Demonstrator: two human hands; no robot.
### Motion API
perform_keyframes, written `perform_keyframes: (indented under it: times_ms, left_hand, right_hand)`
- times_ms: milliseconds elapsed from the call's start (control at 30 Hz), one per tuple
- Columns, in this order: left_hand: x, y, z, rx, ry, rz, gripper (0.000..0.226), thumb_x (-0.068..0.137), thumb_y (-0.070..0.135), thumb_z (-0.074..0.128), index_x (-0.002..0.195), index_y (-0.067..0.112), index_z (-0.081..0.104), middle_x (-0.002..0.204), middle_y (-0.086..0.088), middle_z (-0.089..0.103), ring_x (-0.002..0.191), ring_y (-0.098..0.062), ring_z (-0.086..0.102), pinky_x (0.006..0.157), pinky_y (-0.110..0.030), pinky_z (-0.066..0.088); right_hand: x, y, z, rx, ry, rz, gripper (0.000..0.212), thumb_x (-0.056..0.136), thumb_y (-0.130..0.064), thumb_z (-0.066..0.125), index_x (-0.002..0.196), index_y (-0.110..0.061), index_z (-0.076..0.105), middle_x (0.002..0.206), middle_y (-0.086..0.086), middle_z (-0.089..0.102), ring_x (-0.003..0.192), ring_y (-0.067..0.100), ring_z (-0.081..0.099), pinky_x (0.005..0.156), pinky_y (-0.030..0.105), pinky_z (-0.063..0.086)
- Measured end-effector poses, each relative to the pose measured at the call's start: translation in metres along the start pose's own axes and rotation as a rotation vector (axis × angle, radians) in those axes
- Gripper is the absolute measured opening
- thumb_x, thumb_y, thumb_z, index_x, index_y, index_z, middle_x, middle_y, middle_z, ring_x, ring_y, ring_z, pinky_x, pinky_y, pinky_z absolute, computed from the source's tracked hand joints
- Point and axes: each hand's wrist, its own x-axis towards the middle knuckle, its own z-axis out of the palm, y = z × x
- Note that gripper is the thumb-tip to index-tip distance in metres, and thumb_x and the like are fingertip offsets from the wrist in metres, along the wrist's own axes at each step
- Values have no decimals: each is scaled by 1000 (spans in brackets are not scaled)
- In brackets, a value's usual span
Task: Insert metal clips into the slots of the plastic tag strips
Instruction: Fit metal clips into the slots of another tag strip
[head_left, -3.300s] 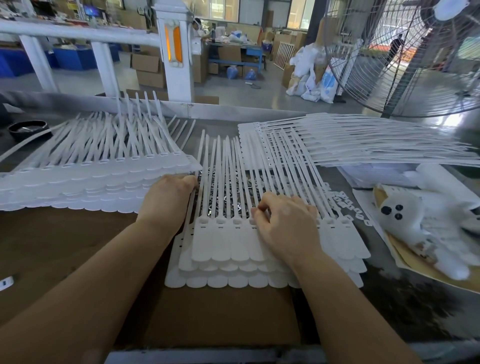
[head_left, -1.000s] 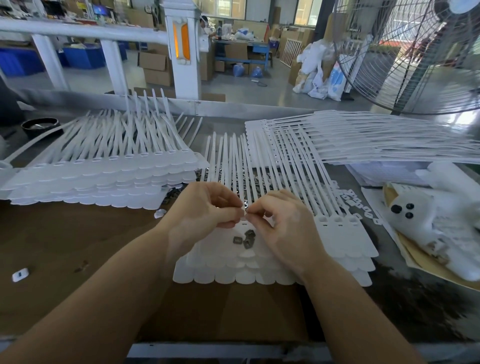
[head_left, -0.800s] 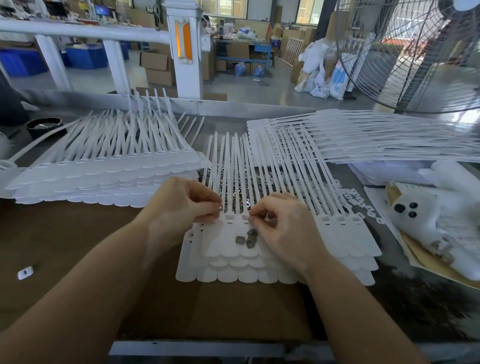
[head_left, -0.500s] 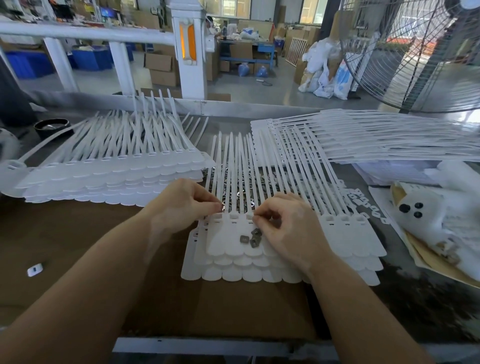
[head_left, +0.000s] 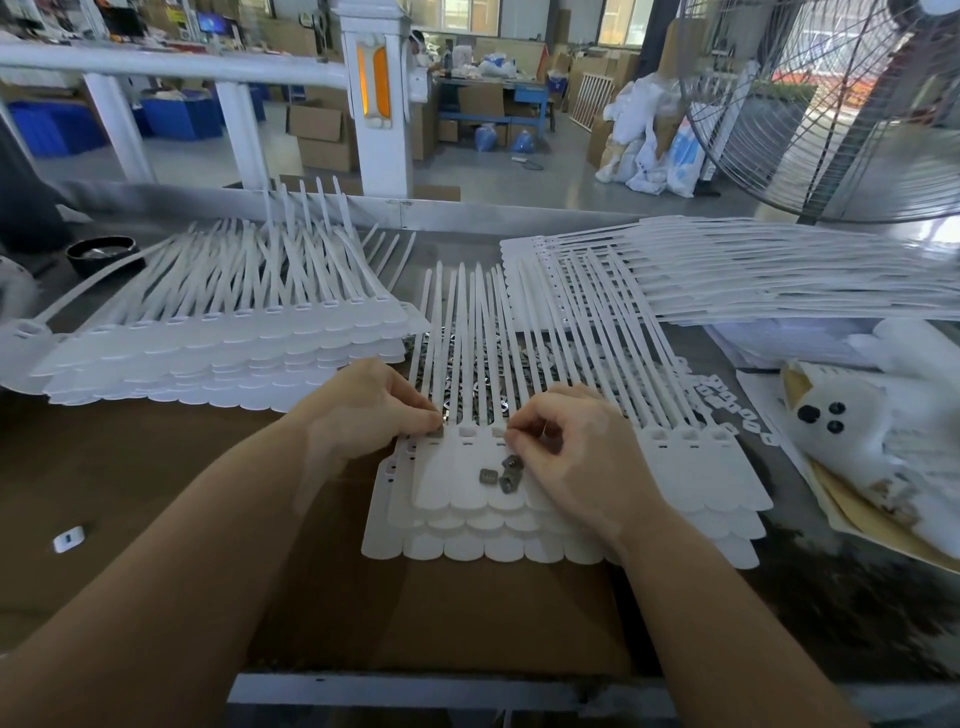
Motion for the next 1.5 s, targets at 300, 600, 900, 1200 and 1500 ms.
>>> perform_keyframes:
  times_ms: [300,600,900,1200,1500]
  left_hand:
    - [-1,1,1,-37,12,-37,6,82,23,71,84,18,73,92,-2,67,93,-15,58,87,-33,47]
    - [-4,-1,1,-106,82,-31,5,76,17,76,80,15,74,83,-3,70,80,-12,60,65,-21,46]
    - [-25,12,17,33,-109,377,7,76,17,75,78,23,76,74,15,69,69,-2,63,59,-11,47]
    - [-25,10,28,222,-45,423,28,73,19,78,63,44,69,80,14,61,73,-2,58,71,-20,51]
    - [-13,12,9,48,43,332,18,84,15,68,75,31,67,73,16,68,71,7,61,62,-3,42]
  right_hand:
    - [0,0,0,5,-7,6,3,79,-17,71,77,-16,68,74,-14,55,79,6,50,77,24,44]
    - [1,0,-1,14,-15,26,4,80,-19,70,77,-18,68,74,-15,55,79,4,48,76,21,40]
    - [1,0,-2,43,-20,50,5,80,-19,69,76,-20,67,72,-21,52,81,3,49,78,25,44]
    - [1,1,-2,39,-24,58,4,80,-21,69,77,-21,67,73,-19,54,81,3,49,76,23,43]
    - [1,1,-1,36,-16,59,3,80,-18,69,77,-19,68,73,-17,55,80,4,49,77,24,43]
